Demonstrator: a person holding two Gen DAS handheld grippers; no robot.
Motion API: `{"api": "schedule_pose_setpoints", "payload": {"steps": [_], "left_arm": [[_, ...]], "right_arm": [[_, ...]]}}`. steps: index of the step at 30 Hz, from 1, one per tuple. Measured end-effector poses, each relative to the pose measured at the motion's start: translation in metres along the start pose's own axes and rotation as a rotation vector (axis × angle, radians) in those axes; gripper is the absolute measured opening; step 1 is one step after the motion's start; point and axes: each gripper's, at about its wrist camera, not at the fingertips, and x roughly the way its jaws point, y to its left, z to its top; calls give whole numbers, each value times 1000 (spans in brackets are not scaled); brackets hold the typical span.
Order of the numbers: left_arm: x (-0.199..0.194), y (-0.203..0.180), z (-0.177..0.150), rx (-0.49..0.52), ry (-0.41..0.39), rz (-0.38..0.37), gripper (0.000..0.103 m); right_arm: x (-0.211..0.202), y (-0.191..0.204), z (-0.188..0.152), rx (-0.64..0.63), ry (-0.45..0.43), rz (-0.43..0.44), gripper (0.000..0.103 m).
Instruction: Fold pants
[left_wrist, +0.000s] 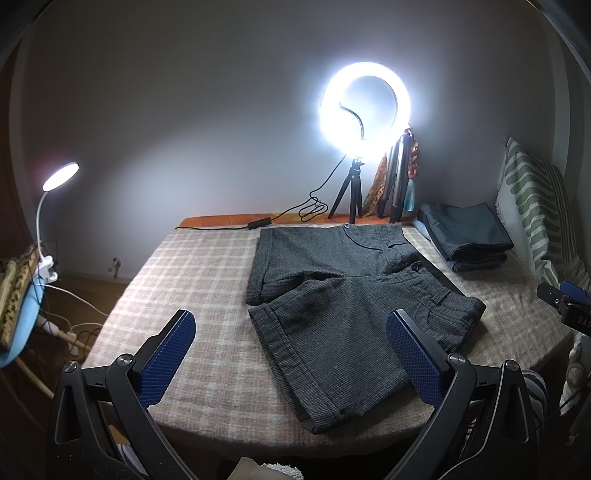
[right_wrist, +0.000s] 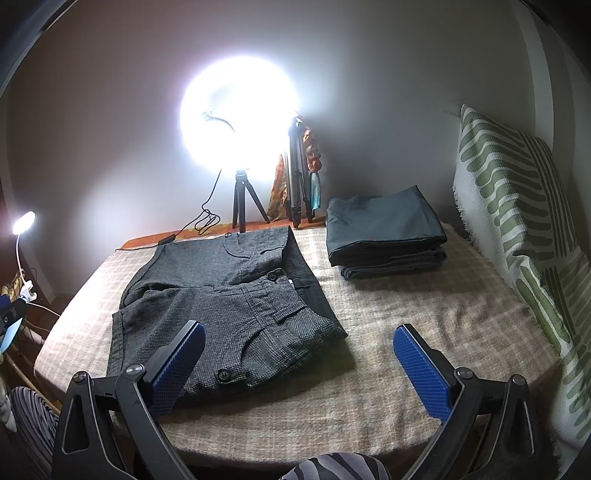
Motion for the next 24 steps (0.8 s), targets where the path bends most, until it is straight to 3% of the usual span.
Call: {"api": "schedule_pose_setpoints", "payload": {"steps": [24], "left_arm": [[-2, -1, -1, 13, -5, -1, 103]], "right_arm": [[2, 4, -1, -5, -2, 13, 103]]}}
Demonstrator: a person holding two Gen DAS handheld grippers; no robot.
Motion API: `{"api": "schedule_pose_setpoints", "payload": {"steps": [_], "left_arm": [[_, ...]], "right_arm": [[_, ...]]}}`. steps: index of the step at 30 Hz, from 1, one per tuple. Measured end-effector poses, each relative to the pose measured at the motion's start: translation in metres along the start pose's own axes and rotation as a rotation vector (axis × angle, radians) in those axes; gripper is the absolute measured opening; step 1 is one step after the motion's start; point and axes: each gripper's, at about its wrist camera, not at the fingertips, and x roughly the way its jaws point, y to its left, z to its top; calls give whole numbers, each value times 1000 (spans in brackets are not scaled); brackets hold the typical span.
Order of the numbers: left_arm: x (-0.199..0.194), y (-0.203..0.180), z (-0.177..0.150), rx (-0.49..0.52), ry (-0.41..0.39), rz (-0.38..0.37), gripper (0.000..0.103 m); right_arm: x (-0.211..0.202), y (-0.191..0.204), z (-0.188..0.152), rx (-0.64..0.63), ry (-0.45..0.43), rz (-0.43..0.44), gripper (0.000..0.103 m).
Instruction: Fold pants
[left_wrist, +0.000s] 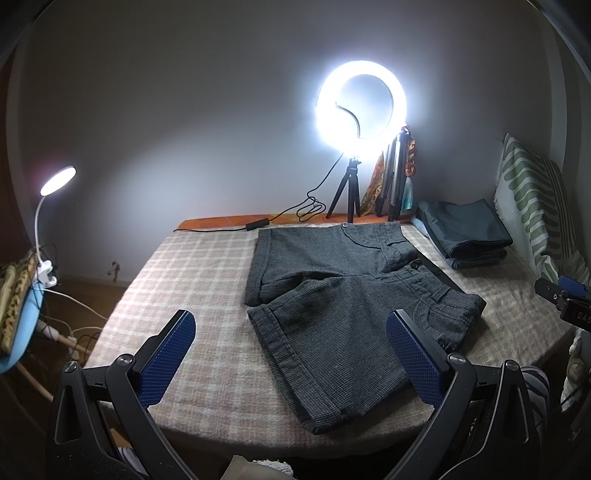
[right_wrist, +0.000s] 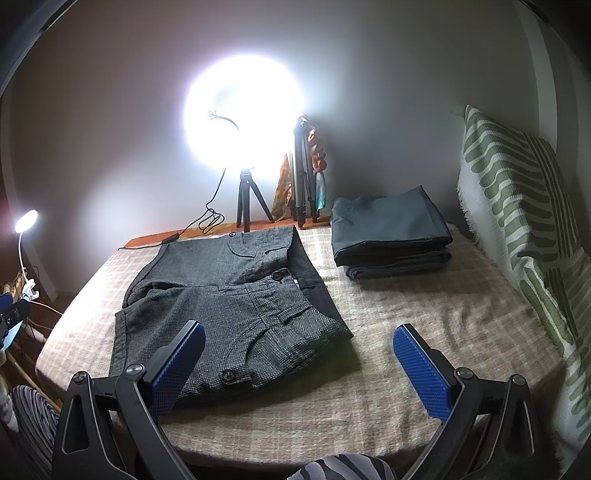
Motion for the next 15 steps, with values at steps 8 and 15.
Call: {"api": "schedule_pose_setpoints", "payload": {"steps": [8, 15], "left_arm": [[9, 4, -2, 4, 24, -4, 103], [28, 18, -7, 12, 73, -34, 103]], "right_arm": [[4, -2, -2, 3, -4, 11, 103], [12, 0, 1, -46, 9, 22, 103]]}}
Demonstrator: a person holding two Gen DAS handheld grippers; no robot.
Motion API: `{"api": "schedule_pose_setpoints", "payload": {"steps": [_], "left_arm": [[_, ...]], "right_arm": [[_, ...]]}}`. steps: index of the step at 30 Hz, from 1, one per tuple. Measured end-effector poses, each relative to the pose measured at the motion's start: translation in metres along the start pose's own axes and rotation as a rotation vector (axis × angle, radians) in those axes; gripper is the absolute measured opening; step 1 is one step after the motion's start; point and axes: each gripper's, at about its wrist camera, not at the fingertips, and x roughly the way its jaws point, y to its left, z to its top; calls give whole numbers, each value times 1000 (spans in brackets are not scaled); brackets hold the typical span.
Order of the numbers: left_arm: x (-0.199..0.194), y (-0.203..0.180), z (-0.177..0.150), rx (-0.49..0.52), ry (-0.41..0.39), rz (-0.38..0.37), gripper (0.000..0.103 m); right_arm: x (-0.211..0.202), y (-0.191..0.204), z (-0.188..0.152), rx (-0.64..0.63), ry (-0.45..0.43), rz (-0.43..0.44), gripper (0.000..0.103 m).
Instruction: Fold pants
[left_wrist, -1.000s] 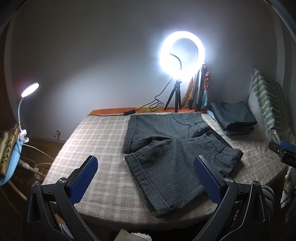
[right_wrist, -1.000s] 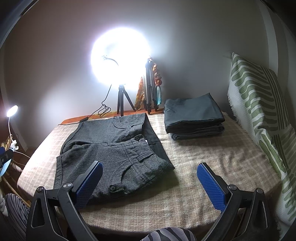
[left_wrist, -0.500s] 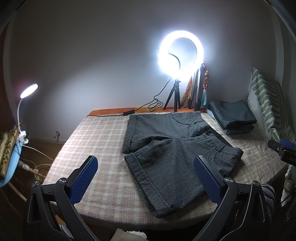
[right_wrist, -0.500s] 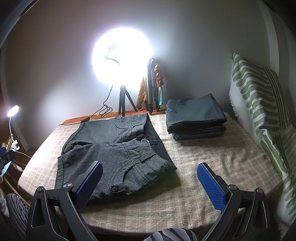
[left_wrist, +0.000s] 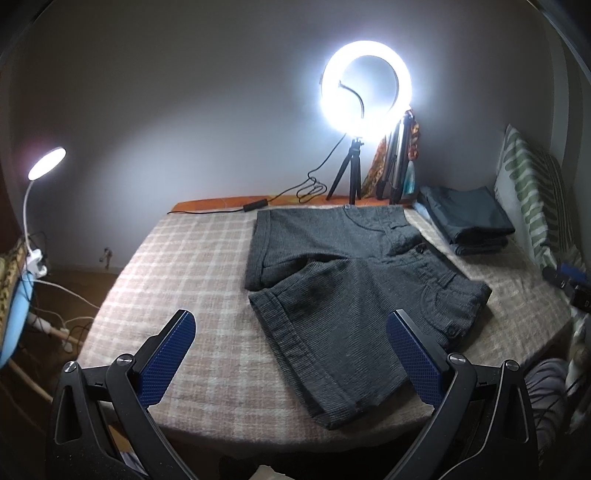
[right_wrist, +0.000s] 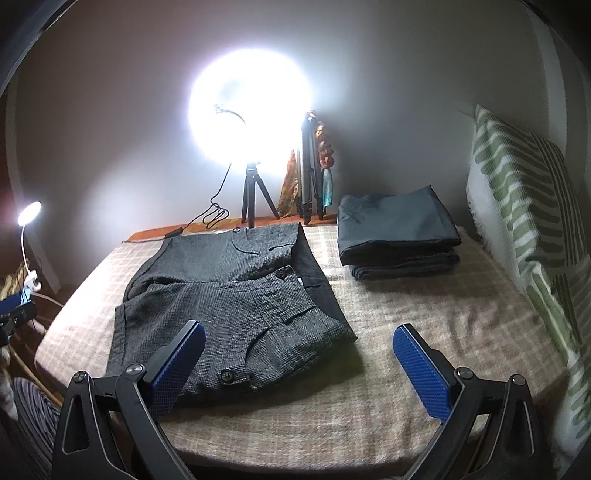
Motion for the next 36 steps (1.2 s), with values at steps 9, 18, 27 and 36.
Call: {"api": "schedule_pose_setpoints", "payload": {"steps": [9, 18, 27, 36], "left_arm": [[30, 1, -19, 111, 89, -184, 97], [55, -52, -58, 360, 226, -313, 90], [82, -80, -91, 544, 331, -326, 78], [102, -82, -97, 596, 353, -288, 71]], "right_arm": [[33, -3, 11, -198, 27, 56, 103], [87, 9, -7, -523, 166, 162, 100], [135, 32, -55, -951, 296, 197, 88], [168, 34, -63, -1102, 298, 186, 85]]}}
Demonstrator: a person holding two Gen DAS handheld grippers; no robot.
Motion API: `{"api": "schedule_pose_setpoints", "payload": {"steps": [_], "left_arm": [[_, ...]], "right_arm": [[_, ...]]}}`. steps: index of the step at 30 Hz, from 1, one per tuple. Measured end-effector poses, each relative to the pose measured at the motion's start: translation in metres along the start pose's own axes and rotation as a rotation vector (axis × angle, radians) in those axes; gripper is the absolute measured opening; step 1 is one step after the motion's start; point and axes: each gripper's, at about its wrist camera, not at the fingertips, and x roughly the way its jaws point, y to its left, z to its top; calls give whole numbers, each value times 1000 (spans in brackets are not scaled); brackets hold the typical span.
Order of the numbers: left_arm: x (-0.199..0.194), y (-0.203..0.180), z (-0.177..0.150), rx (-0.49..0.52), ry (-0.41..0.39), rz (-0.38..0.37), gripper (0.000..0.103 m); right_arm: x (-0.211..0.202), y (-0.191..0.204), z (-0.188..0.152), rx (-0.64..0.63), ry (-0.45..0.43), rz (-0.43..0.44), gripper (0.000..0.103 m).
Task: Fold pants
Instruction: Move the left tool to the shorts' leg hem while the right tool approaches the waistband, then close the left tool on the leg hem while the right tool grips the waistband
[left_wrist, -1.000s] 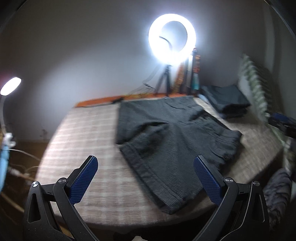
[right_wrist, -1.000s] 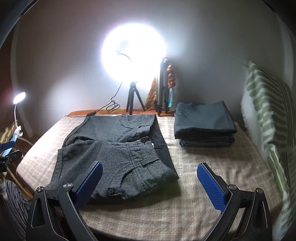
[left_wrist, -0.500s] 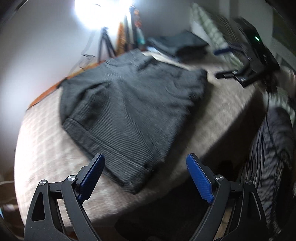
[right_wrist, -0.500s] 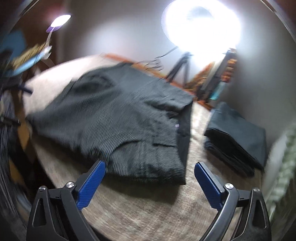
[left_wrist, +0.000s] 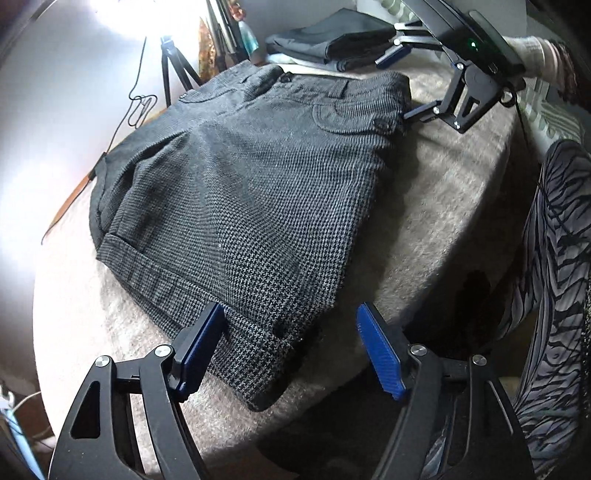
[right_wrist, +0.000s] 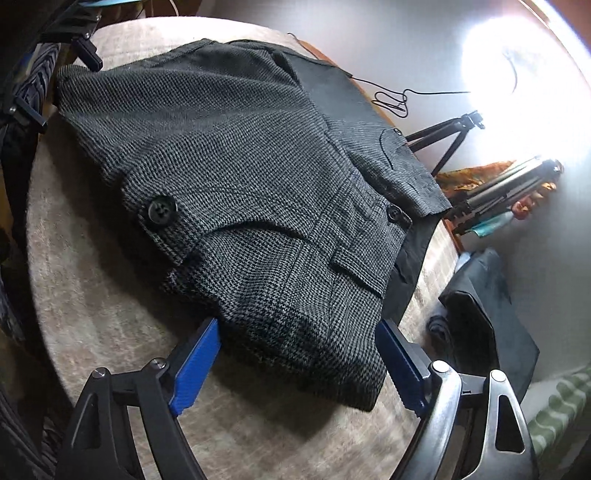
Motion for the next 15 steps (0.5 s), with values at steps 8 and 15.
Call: {"api": "schedule_pose_setpoints", "payload": {"steps": [8, 15], "left_arm": [[-2, 15, 0, -42, -15, -49, 26], [-14, 28, 10, -48, -70, -93, 15]], "right_arm": [[-5, 9, -5, -60, -15, 8, 84], [2, 15, -8, -101, 15, -20, 49]]}}
